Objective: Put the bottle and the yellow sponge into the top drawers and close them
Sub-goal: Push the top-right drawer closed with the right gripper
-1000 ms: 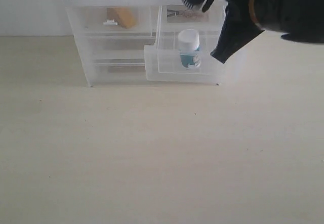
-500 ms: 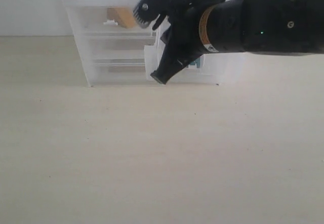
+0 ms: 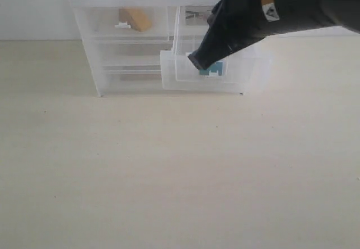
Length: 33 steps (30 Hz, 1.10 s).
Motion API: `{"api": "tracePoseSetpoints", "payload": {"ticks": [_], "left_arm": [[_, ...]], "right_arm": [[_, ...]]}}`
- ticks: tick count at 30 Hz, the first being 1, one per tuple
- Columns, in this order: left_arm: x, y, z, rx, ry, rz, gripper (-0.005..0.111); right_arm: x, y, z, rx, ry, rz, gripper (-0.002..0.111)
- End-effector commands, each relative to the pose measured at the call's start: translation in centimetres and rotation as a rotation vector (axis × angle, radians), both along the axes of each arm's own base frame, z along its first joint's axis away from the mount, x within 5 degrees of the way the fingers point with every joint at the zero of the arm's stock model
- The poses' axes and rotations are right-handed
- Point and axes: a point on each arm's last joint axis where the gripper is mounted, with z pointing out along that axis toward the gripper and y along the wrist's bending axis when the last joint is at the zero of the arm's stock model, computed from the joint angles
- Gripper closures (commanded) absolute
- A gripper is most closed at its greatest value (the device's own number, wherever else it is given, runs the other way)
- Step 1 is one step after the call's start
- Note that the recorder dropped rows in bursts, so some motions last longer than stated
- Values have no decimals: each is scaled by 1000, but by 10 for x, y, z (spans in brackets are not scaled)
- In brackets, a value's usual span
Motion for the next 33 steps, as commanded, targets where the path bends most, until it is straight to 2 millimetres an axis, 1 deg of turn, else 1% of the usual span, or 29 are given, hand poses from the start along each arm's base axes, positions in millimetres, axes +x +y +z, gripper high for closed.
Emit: {"api": "tracePoseSetpoints", "payload": {"ticks": [1, 3, 6, 8, 10, 14, 19, 27, 29, 33], "left_arm": [[0, 0, 1, -14, -12, 2, 103], [0, 0, 1, -14, -12, 2, 103], [0, 0, 1, -14, -12, 2, 103], [0, 0, 1, -15, -8, 1, 103], [0, 0, 1, -15, -8, 1, 103], [0, 0, 1, -15, -8, 1, 103], [0, 0, 1, -15, -8, 1, 103], [0, 0, 1, -15, -8, 1, 103], [0, 0, 1, -15, -8, 1, 103], [0, 0, 1, -15, -8, 1, 103]], "right_arm": [[-23, -6, -17, -67, 98, 127, 109], [-23, -4, -34, -119, 175, 149, 109], [-15, 4, -53, -167, 194, 178, 109], [-7, 8, -63, -212, 170, 196, 109], [0, 11, -66, -218, 171, 174, 109], [8, 11, -55, -218, 123, 114, 109], [16, 8, -45, -275, 49, 75, 109], [29, 7, -15, -315, -85, 15, 109], [34, 10, -12, -330, -106, 16, 109], [47, 21, -21, -345, -94, 20, 109]]}}
